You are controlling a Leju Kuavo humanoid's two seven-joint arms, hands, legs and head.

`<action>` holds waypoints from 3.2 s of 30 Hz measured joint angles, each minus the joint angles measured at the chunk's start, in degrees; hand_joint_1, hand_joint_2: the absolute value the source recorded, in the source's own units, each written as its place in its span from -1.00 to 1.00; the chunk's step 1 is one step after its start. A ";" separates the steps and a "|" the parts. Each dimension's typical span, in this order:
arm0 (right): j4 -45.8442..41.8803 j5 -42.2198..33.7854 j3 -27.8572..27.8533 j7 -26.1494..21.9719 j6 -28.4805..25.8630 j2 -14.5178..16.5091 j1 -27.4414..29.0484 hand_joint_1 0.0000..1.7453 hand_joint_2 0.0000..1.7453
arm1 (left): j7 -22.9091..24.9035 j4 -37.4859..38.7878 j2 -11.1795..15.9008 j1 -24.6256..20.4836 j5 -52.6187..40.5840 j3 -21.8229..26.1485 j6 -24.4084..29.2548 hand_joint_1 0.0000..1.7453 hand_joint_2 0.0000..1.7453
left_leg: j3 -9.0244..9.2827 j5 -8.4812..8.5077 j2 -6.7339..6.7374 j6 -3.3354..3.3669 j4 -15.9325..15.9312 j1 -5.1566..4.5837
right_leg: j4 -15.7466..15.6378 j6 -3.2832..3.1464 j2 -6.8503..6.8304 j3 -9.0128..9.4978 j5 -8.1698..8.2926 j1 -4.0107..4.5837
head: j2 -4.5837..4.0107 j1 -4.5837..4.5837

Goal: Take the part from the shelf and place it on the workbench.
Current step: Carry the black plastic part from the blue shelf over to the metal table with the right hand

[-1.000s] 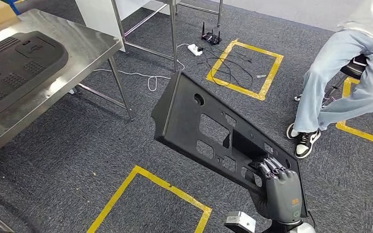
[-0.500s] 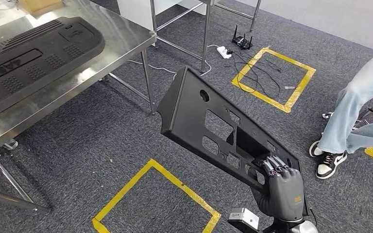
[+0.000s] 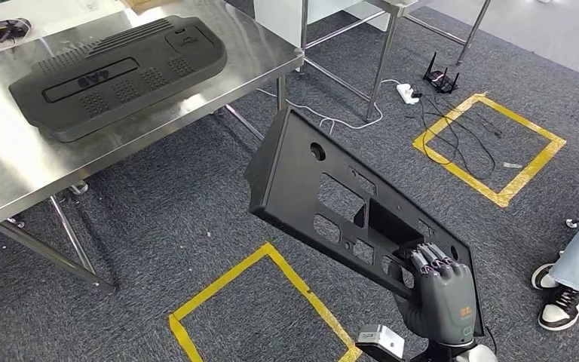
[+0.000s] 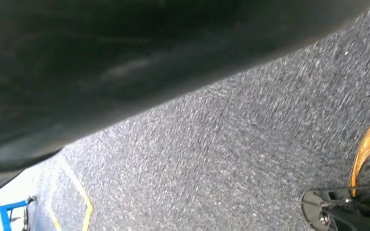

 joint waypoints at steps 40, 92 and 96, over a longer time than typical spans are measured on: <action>-0.23 -0.96 -1.29 -1.35 1.84 0.90 -0.40 1.00 1.00 | 0.13 -0.07 -0.28 -0.11 -0.07 1.43 -0.07 -1.00 -1.00 | -4.29 -4.95 8.53 -0.87 10.93 0.06 | -0.47 -1.91 -6.71 0.84 -0.02 0.16 | 0.00 -0.75; -0.15 -2.19 -2.26 -1.61 2.01 2.09 -0.98 0.90 1.00 | 2.12 -0.10 -0.12 -0.40 -0.46 1.49 -0.40 -1.00 -1.00 | 1.35 0.45 5.11 2.59 -2.55 -0.88 | -1.37 0.00 -1.76 -0.33 1.12 0.37 | 0.00 -0.16; -0.08 -2.20 -2.36 -1.62 2.01 2.14 -1.23 0.92 1.00 | 2.12 -0.09 -0.26 -0.46 -0.46 1.50 -0.46 -1.00 -1.00 | 2.12 1.28 5.40 2.91 -4.13 -0.13 | 9.27 -0.45 -1.81 -5.40 -3.97 0.14 | 0.00 -0.06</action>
